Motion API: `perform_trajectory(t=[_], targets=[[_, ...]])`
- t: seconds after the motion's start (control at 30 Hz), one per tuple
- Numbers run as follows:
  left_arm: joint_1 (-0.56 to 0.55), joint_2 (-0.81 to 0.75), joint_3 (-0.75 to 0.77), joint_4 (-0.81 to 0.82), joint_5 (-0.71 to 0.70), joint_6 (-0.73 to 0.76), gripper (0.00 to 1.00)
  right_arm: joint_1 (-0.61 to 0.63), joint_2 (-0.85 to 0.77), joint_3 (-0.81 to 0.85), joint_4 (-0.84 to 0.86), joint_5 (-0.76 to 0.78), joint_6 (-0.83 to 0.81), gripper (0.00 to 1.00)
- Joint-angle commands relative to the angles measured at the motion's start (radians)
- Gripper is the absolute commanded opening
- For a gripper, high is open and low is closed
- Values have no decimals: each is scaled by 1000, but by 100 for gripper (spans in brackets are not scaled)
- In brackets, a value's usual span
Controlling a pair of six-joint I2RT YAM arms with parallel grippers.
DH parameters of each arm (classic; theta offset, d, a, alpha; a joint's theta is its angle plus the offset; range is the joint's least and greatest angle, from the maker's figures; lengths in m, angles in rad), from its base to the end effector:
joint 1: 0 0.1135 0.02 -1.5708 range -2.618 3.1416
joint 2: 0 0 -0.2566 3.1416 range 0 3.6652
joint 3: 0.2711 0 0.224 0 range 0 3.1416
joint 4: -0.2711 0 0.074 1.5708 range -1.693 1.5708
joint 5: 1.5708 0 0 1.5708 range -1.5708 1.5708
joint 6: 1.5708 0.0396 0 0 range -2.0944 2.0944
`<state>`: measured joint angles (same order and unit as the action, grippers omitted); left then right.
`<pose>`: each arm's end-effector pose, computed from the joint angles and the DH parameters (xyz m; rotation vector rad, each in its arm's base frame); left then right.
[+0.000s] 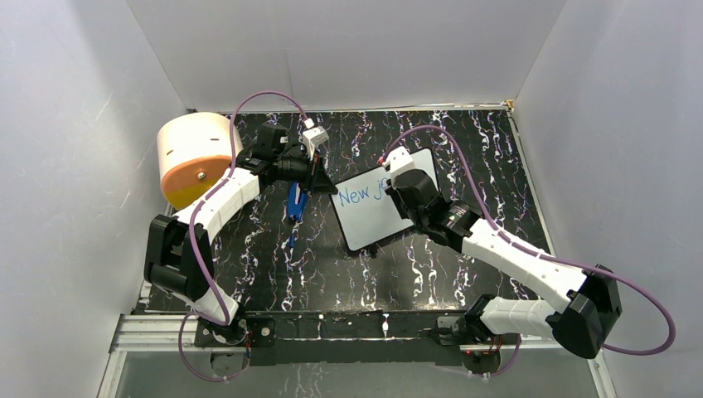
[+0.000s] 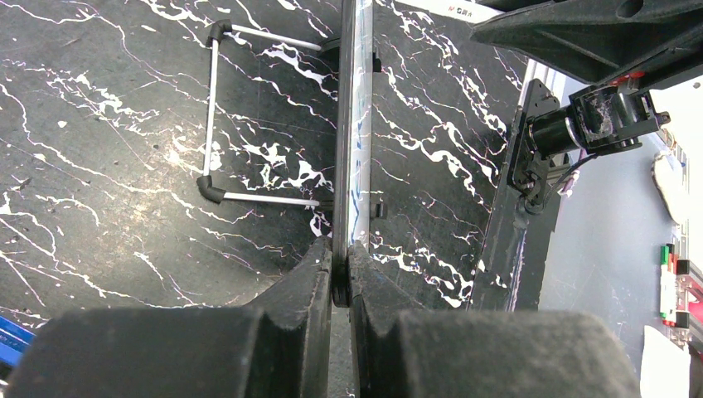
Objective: Write a sentence on the whiteboard
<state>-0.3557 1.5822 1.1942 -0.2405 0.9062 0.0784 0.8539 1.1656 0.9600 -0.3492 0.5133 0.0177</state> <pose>0.2938 -0.1424 0.2861 0.9494 1.9154 -1.1466 0.1688 0.1641 0.3068 -0.5521 1.9717 -0.0059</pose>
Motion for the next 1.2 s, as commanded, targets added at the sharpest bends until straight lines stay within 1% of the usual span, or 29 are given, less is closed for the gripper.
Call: perform_trajectory(t=[0.0, 1.17], targets=[[-8, 11, 11, -58, -25, 46, 0, -9, -8, 47, 28, 12, -16, 0], [-8, 20, 12, -58, -18, 45, 0, -25, 24, 52, 84, -20, -16, 0]])
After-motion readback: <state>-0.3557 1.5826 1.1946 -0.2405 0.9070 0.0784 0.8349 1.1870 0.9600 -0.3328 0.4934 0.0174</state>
